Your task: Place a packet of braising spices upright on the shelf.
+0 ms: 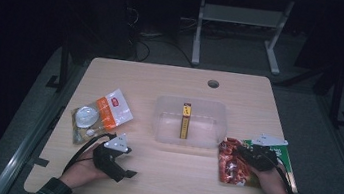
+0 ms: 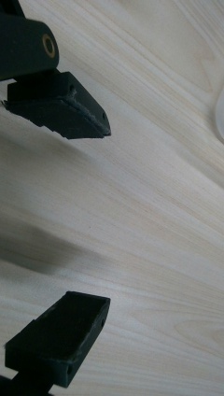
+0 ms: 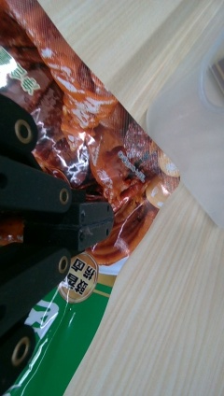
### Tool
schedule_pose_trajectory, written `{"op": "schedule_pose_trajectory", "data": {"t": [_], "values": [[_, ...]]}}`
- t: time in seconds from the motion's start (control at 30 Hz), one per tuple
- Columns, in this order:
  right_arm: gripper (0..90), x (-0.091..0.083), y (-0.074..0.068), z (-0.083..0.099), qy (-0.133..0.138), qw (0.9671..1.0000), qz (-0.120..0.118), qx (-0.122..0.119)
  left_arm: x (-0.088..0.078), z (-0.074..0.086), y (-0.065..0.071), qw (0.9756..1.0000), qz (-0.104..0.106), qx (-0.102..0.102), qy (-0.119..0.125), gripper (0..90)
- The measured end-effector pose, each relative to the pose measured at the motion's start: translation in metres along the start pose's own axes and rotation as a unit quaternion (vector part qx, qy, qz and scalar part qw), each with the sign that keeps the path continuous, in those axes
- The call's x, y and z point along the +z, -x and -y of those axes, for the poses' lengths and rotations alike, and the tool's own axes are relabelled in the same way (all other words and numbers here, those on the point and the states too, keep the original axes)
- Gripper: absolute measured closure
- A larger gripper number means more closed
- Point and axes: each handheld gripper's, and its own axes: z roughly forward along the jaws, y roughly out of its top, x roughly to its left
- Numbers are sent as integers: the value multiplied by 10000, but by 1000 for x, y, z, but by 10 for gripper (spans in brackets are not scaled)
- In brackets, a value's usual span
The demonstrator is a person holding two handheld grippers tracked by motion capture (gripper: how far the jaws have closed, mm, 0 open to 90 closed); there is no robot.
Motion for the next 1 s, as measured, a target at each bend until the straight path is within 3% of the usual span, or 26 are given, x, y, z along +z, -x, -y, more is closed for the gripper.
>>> {"op": "schedule_pose_trajectory", "data": {"t": [0.07, 0.4, 0.5, 0.67, 1.0], "values": [[900, -1, 0, 0, 11, 10000, 11, -17, 0, 0, -1, 10000, 14, 3, -18, 145], [900, 18, 16, -23, -177, 9979, 597, 170, 2, -1, -2, 10000, 31, 12, -26, 145], [900, 20, 21, -26, -176, 9973, 677, 238, 2, -1, -2, 10000, 30, 6, -26, 144], [900, 23, 27, -25, -199, 9971, 638, 364, 1, -1, -2, 10000, 24, 40, -55, 145], [900, 19, 25, -23, -242, 9980, 544, 227, 1, -1, -1, 10000, 26, 16, -17, 145]]}}
